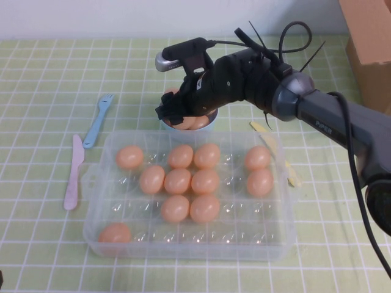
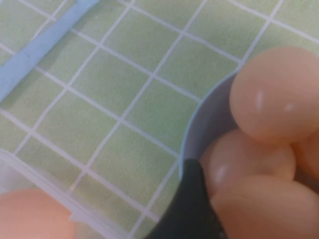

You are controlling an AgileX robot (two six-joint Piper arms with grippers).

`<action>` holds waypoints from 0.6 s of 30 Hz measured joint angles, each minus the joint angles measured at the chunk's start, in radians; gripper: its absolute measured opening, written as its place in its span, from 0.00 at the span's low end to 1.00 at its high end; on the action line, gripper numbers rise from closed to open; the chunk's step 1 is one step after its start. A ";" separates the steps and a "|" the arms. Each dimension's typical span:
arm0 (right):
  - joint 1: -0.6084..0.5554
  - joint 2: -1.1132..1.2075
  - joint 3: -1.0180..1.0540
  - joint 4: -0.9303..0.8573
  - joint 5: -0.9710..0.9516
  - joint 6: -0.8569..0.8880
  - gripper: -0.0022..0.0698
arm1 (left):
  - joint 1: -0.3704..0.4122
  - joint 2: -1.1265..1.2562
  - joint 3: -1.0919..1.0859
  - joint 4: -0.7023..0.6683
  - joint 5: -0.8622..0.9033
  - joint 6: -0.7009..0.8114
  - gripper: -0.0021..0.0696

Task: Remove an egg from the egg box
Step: Place the egg in the bowl

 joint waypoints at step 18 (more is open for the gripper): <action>0.008 -0.083 -0.012 -0.010 0.047 0.000 0.73 | 0.000 0.000 0.000 0.000 0.000 0.000 0.02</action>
